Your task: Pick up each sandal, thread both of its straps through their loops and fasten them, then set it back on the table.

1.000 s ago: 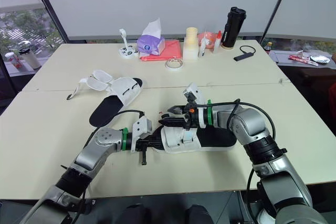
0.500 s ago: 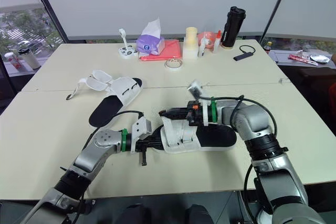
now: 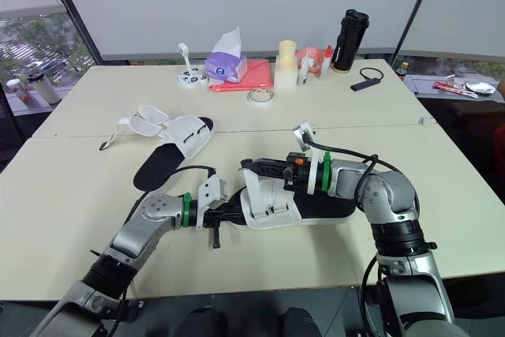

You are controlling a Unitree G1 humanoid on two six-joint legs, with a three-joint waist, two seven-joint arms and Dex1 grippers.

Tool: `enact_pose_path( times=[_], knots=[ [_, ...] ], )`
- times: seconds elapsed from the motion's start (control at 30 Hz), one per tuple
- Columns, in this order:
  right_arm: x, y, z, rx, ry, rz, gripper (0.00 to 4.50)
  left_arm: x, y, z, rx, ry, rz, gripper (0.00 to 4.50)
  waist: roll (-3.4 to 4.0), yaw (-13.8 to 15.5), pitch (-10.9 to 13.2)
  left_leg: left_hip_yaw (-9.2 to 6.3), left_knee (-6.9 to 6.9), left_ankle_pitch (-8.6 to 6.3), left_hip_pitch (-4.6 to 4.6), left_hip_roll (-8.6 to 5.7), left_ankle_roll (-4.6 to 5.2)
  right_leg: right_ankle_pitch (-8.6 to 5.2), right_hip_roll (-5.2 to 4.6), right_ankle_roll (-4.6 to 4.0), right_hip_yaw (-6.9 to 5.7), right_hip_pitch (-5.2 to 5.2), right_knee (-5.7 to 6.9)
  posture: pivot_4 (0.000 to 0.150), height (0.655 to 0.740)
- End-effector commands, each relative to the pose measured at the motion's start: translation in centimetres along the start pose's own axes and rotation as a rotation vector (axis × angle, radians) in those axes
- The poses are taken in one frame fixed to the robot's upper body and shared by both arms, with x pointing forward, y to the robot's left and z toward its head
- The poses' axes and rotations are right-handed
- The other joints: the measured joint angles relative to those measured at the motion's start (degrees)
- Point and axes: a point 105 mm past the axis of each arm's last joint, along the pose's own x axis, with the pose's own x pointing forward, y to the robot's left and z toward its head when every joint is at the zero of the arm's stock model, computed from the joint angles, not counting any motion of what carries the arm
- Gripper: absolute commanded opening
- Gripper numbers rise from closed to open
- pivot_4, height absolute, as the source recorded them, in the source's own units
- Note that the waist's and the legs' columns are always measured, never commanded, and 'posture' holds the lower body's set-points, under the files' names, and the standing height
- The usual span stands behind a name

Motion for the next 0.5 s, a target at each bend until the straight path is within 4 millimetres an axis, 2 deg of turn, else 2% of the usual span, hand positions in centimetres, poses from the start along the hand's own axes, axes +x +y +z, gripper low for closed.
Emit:
enact_pose_path(
  times=[0.03, 0.23, 0.43, 0.5],
  knots=[
    [-0.5, -0.6, 3.4, -0.113, -0.112, -0.066, 0.02, -0.1, -1.1, -4.4, -0.103, 0.153, -0.018, 0.0, 0.0, 0.0, 0.0, 0.0, 0.0, 0.0, 0.0, 0.0, 0.0, 0.0, 0.0, 0.0, 0.0, 0.0, 0.0, 0.15, 0.7394],
    [-0.5, -4.0, 0.7, -0.181, 0.085, -0.265, 0.02, -0.1, -1.2, -4.4, -0.104, 0.154, -0.013, 0.0, 0.01, -0.07, 0.0, 0.01, 0.01, 0.0, 0.02, -0.01, 0.0, 0.0, 0.02, 0.0, 0.0, 0.0, 0.01, 0.15, 0.7394],
    [-0.7, -5.2, -2.4, -0.361, 0.337, -0.32, 0.02, 0.1, -1.1, -4.4, -0.104, 0.151, -0.013, 0.0, -0.01, -0.03, -0.05, 0.0, 0.03, 0.0, 0.08, -0.01, 0.0, 0.0, 0.02, 0.0, 0.0, 0.08, 0.01, 0.15, 0.7394],
    [-0.6, -5.2, -2.8, -0.384, 0.369, -0.314, 0.02, 0.2, -1.1, -4.3, -0.105, 0.148, -0.012, 0.0, -0.02, -0.04, -0.07, 0.0, 0.03, 0.0, 0.1, -0.01, 0.0, 0.0, 0.02, -0.01, 0.0, 0.1, 0.01, 0.15, 0.7394]
  ],
)
